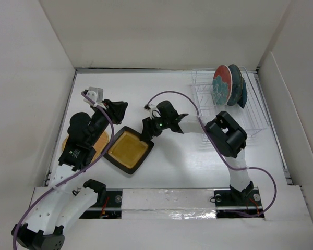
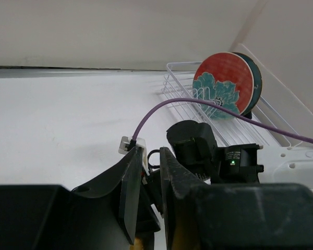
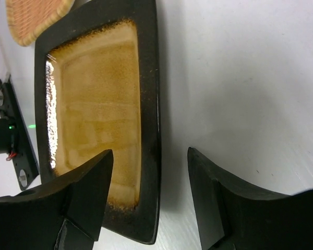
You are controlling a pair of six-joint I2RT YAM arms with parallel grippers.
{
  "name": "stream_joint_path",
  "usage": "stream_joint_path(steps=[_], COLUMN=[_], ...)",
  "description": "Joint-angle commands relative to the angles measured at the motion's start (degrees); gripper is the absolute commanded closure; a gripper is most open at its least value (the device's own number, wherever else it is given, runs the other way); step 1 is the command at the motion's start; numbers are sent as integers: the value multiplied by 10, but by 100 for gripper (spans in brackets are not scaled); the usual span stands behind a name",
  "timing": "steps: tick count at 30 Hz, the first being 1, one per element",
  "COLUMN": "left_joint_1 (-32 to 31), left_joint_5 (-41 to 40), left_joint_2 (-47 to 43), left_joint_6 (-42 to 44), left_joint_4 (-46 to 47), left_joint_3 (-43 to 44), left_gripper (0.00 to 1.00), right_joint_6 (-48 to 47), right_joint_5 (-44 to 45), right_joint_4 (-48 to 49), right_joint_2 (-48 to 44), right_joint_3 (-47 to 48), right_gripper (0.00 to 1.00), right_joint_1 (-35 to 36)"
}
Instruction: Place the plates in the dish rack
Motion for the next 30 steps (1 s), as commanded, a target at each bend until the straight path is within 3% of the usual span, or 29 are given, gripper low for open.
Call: stream_joint_path(steps=[1, 14, 17, 20, 21, 24, 30], left_joint_1=[1, 1, 1, 1, 1, 1, 1], left_joint_5=[14, 13, 10, 11, 8, 11, 17], left_joint_2=[0, -8, -8, -11, -10, -14, -11], left_joint_6=[3, 2, 3, 3, 3, 3, 0], left_joint_4=[21, 24, 19, 23, 20, 21, 23], left_joint_3=[5, 5, 5, 5, 5, 5, 5], left_gripper=[82, 82, 82, 82, 82, 82, 82], right_joint_6=[15, 53, 55, 49, 53, 42, 15], right_joint_5=[-32, -82, -89, -71, -69, -49, -12], right_joint_4=[49, 83, 79, 68, 70, 64, 28], right_joint_2=[19, 58, 61, 57, 54, 31, -48], right_joint_3=[-6, -13, -10, -17, -22, -38, -68], right_gripper=[36, 53, 63, 80, 90, 100, 100], right_joint_1=[11, 16, 16, 16, 11, 4, -22])
